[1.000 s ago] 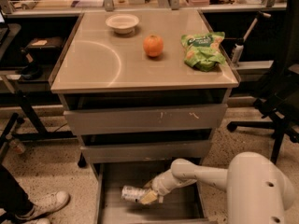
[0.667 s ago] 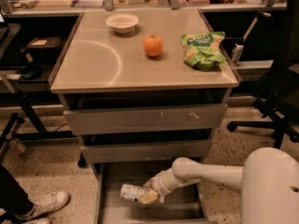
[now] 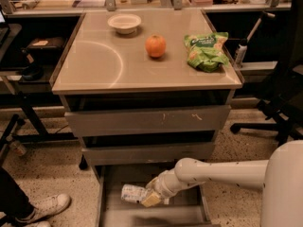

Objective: Pick blue plastic bottle from bottom drawer and place on counter

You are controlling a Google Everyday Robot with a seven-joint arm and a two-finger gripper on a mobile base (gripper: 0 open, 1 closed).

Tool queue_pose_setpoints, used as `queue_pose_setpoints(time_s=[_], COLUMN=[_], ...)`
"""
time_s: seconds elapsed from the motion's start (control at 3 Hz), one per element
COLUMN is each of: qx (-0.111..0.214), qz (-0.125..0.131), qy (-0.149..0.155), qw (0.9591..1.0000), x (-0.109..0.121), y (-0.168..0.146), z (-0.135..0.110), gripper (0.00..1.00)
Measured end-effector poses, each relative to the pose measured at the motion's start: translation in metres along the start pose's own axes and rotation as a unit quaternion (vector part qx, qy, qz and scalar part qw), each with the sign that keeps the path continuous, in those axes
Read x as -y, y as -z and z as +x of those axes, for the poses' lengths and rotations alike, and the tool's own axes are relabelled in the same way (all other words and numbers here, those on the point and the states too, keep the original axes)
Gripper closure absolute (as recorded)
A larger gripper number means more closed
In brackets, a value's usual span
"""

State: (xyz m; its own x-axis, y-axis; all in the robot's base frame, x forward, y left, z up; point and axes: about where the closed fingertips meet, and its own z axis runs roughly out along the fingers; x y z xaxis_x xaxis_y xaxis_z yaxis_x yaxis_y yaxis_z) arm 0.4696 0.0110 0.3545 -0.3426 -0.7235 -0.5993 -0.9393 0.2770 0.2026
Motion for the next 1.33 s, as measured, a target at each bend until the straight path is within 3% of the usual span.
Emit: queue_pose_setpoints(time_s=[0.33, 0.67, 1.0, 1.33], qx=[0.0, -0.006, -0.014, -0.032], qz=[0.0, -0.016, -0.035, -0.032], qy=[0.001, 0.004, -0.001, 0.003], qw=[1.0, 0.9998, 0.9993, 0.999], x=[0.0, -0.013, -0.044, -0.068], y=[0.0, 0.012, 0.041, 0.076], z=[0.0, -0.008, -0.029, -0.06], gripper=[1.0, 1.0, 1.0, 1.0])
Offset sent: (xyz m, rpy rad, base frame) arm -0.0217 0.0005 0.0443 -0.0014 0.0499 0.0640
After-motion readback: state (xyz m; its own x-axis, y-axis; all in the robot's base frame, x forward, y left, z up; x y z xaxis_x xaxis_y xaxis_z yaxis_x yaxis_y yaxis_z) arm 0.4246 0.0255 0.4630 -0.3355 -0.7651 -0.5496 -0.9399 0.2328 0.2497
